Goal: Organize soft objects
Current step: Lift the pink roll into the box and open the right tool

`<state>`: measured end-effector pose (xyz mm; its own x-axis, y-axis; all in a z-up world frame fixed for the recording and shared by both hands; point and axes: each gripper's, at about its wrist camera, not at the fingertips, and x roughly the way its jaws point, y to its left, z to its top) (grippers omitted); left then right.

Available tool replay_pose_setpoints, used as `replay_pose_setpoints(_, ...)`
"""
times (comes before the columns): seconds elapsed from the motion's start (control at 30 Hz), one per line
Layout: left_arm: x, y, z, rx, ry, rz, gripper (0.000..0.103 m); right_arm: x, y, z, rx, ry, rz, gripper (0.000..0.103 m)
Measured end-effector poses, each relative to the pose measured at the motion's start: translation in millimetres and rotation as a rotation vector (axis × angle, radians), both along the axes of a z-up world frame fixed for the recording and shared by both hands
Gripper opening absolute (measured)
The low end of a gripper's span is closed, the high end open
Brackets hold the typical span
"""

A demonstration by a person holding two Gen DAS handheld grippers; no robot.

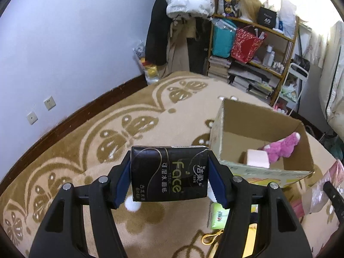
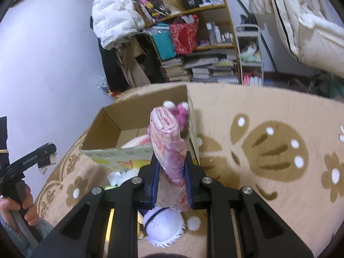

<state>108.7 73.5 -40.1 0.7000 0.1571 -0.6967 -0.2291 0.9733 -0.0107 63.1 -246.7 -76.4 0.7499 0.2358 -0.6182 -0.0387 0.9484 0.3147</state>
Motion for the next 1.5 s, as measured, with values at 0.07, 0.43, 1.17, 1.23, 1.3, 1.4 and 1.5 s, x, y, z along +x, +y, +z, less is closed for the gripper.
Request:
replay_pose_setpoints(0.07, -2.2, -6.3, 8.6, 0.031, -0.022, -0.007, 0.063, -3.3, 1.2, 11.4, -0.001, -0.027, 0.005, 0.021)
replay_pose_setpoints(0.43, 1.8, -32.9, 48.4, 0.088, -0.109, -0.097, 0.063, 5.6, -6.7, 59.0, 0.045, -0.160, -0.004, 0.022)
replay_pose_setpoints(1.17, 64.4, -66.3, 20.1, 0.095, -0.052, -0.183, 0.064, 79.4, 34.5, 28.6, 0.111, -0.071, 0.096, 0.022)
replay_pose_setpoints(1.23, 67.3, -66.7, 11.7, 0.072, -0.039, -0.197, 0.064, 82.5, 31.3, 24.2, 0.105, -0.045, 0.075, 0.025)
replay_pose_setpoints(1.3, 69.9, -67.0, 4.6, 0.046, -0.029, -0.207, 0.064, 85.7, 26.3, 19.5, 0.121, -0.021, 0.071, 0.025)
replay_pose_setpoints(1.4, 73.4, -70.4, -1.6, 0.044, -0.017, -0.216, 0.064, 88.9, 20.9, 13.8, 0.120, 0.010, 0.057, 0.025)
replay_pose_setpoints(1.5, 73.4, -75.7, -3.8, 0.062, -0.017, -0.229, 0.065, 90.4, 16.2, 7.5, 0.129, 0.037, 0.043, 0.025)
